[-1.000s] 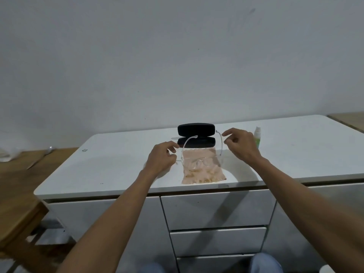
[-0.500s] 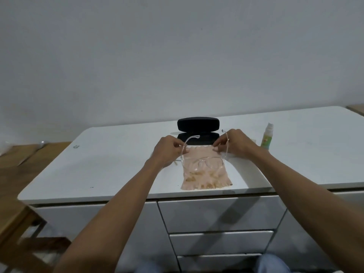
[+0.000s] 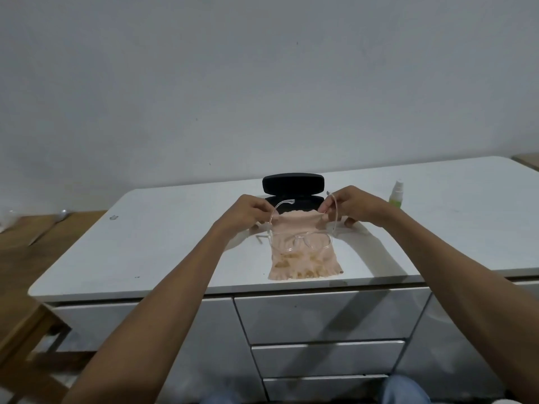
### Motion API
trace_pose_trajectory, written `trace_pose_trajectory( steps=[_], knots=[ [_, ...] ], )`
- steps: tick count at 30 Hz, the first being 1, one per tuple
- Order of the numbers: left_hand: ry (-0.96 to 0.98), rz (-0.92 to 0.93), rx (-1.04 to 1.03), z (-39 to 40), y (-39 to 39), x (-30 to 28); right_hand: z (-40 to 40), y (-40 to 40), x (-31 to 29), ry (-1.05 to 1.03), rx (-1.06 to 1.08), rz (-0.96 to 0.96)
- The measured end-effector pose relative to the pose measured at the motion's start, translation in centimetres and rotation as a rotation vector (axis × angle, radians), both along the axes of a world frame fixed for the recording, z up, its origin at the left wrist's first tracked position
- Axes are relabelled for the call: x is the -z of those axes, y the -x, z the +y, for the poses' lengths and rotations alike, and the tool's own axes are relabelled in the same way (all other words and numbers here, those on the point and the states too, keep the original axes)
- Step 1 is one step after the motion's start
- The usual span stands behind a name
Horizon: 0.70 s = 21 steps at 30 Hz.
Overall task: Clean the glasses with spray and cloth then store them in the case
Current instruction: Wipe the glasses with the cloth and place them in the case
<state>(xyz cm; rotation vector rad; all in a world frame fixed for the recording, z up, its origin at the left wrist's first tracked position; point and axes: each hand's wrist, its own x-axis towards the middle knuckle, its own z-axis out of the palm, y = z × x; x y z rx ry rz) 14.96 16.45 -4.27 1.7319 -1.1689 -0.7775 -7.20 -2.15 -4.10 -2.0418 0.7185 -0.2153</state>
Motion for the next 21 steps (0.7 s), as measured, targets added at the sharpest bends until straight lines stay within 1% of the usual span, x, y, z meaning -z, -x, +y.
trace_pose_trajectory(
  steps=[4,9,14,17,21],
  knots=[
    [-0.096,0.004,0.089,-0.1,-0.9,-0.5,0.1,0.5,-0.8,-0.096,-0.077,0.051],
    [-0.184,0.007,0.121,-0.3,-0.8,-0.5,0.6,0.2,-0.9,-0.158,-0.077,0.080],
    [-0.301,0.049,0.132,-0.4,0.4,-1.9,0.8,0.2,-1.1,-0.227,-0.094,0.088],
    [-0.281,0.058,0.089,-0.3,0.6,-1.9,1.0,0.3,-1.2,-0.199,-0.039,0.084],
    [-0.147,0.100,-0.059,0.2,0.5,-0.9,1.5,1.0,-0.9,-0.137,0.065,0.020]
  ],
)
